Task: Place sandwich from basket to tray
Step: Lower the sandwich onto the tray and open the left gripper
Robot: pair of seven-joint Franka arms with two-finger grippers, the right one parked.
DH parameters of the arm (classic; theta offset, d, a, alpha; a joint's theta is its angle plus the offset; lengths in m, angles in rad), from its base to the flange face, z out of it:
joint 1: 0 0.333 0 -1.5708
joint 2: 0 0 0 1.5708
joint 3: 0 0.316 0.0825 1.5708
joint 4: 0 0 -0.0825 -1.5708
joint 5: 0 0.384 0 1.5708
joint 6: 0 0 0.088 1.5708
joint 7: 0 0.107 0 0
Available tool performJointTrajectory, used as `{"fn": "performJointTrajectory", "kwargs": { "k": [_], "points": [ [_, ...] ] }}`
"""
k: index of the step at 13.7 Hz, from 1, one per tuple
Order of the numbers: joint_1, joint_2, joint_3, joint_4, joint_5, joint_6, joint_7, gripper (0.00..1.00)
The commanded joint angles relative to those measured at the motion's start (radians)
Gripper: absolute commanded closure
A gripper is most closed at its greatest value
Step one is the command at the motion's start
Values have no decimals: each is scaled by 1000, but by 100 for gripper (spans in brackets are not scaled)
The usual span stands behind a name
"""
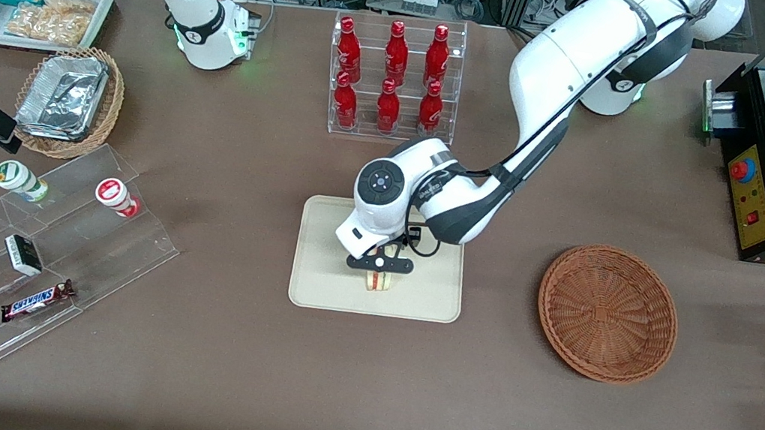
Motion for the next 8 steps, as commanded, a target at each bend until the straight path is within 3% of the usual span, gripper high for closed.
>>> {"fn": "performJointTrajectory", "kwargs": {
  "k": [1, 4, 8],
  "points": [
    [-12, -60, 22, 49, 24, -78, -45, 0],
    [-10, -154, 51, 47, 11, -190, -39, 0],
    [117, -300, 40, 15, -30, -297, 9, 0]
  ]
}}
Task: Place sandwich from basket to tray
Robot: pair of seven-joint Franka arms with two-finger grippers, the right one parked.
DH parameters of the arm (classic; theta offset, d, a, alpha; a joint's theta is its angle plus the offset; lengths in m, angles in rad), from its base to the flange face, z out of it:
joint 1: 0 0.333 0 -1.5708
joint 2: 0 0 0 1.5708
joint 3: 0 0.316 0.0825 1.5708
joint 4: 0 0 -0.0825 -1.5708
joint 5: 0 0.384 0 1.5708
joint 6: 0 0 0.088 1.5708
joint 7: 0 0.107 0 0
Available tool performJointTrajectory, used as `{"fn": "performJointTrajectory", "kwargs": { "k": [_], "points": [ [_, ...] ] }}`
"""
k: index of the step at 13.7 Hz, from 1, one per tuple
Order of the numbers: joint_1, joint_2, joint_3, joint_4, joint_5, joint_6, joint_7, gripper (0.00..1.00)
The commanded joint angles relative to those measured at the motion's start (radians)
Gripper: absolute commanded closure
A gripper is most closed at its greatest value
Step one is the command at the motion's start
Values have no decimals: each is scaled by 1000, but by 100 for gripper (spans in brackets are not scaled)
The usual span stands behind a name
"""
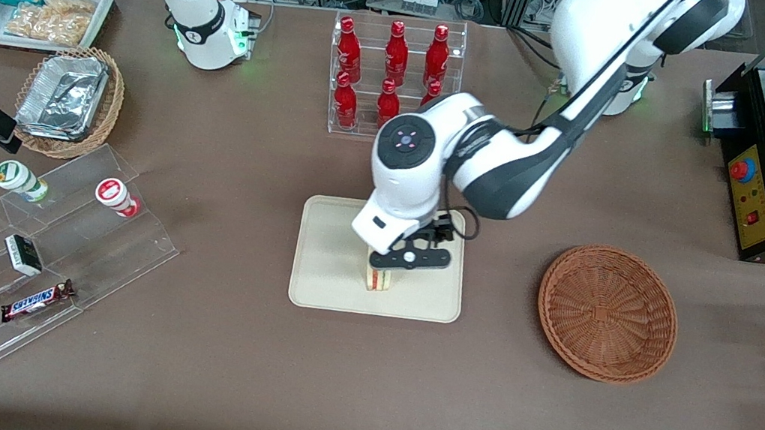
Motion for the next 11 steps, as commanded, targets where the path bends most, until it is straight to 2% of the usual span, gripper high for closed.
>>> {"fn": "performJointTrajectory", "kwargs": {
  "k": [1, 2, 3, 8, 11],
  "points": [
    [97, -122, -8, -66, -84, -43, 91, 0],
    [146, -177, -4, -99, -151, -68, 164, 0],
    [192, -226, -4, -124, -185, -107, 235, 0],
    [448, -351, -3, -130, -196, -355, 548, 0],
    [543, -388, 12, -126, -184, -475, 590, 0]
  ]
}}
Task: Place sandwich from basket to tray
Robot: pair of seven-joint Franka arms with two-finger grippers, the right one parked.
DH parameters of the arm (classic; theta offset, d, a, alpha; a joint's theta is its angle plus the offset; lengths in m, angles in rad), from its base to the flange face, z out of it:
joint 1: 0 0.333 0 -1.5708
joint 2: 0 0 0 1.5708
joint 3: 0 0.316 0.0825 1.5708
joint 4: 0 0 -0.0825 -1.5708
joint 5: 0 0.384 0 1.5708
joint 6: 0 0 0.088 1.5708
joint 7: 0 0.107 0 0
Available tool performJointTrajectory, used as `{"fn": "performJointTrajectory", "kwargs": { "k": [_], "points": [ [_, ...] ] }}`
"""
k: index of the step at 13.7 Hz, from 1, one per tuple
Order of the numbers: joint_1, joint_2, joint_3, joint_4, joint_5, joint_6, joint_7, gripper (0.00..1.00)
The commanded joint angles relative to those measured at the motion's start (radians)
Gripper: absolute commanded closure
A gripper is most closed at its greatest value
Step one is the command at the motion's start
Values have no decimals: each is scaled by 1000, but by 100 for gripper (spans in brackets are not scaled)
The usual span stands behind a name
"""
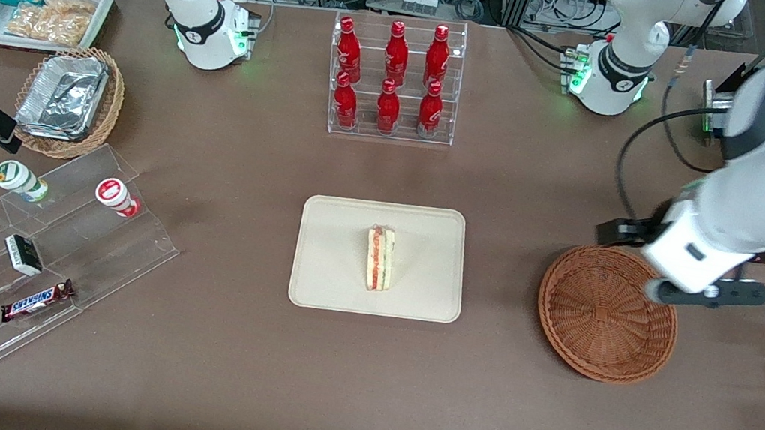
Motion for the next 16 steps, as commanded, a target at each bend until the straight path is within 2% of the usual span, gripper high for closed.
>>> {"fn": "performJointTrajectory", "kwargs": {
  "k": [1, 3, 6, 10, 16],
  "points": [
    [80, -53, 1, -37, -4, -76, 87, 0],
    [99, -88, 17, -57, 2, -79, 149, 0],
    [100, -167, 18, -149, 62, -78, 149, 0],
    [102, -302, 20, -286, 56, -65, 151, 0],
    [103, -298, 38, -263, 48, -73, 136, 0]
  ]
}}
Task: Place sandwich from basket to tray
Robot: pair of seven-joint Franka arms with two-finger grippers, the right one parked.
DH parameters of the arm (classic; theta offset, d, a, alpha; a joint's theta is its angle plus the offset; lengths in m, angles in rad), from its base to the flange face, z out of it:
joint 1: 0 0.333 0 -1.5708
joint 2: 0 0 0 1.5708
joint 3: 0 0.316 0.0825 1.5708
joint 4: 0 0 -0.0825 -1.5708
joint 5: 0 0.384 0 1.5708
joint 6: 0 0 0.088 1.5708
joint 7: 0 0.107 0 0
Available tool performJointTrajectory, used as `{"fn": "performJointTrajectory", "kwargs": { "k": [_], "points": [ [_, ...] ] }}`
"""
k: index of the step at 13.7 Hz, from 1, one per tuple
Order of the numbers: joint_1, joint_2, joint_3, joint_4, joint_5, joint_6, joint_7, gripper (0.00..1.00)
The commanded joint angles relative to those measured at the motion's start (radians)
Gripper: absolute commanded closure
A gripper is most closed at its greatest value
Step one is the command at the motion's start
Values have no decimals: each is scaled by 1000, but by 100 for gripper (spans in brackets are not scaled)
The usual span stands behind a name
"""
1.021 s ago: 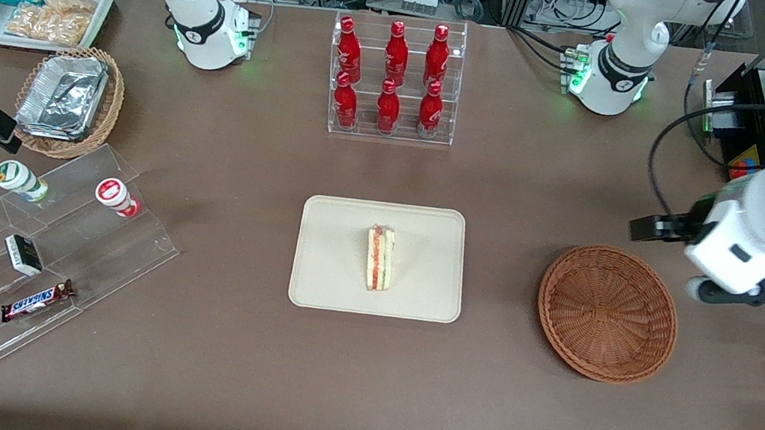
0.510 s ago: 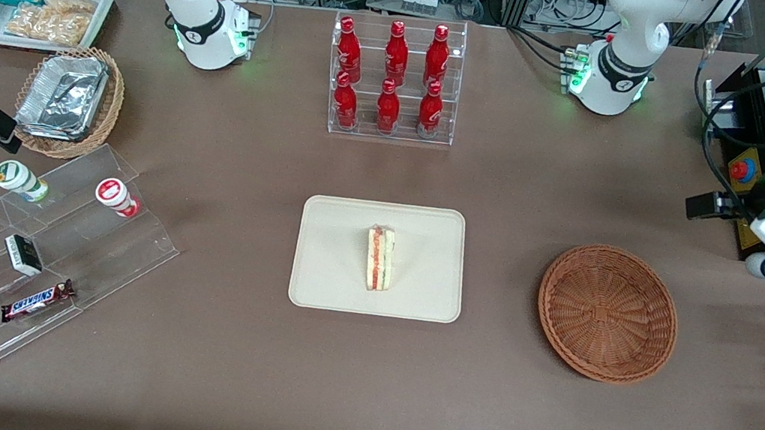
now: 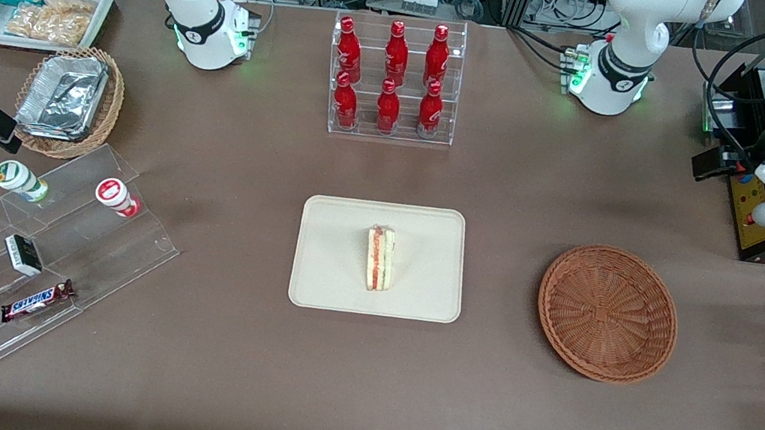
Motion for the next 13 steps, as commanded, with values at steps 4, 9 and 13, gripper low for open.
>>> {"fn": "performJointTrajectory", "kwargs": {
  "k": [4, 9, 13],
  "points": [
    [15, -1, 5, 11, -32, 6, -3, 0],
    [22, -12, 4, 10, -39, -15, 11, 0],
    [19, -2, 2, 24, -55, -15, 8, 0]
  ]
}}
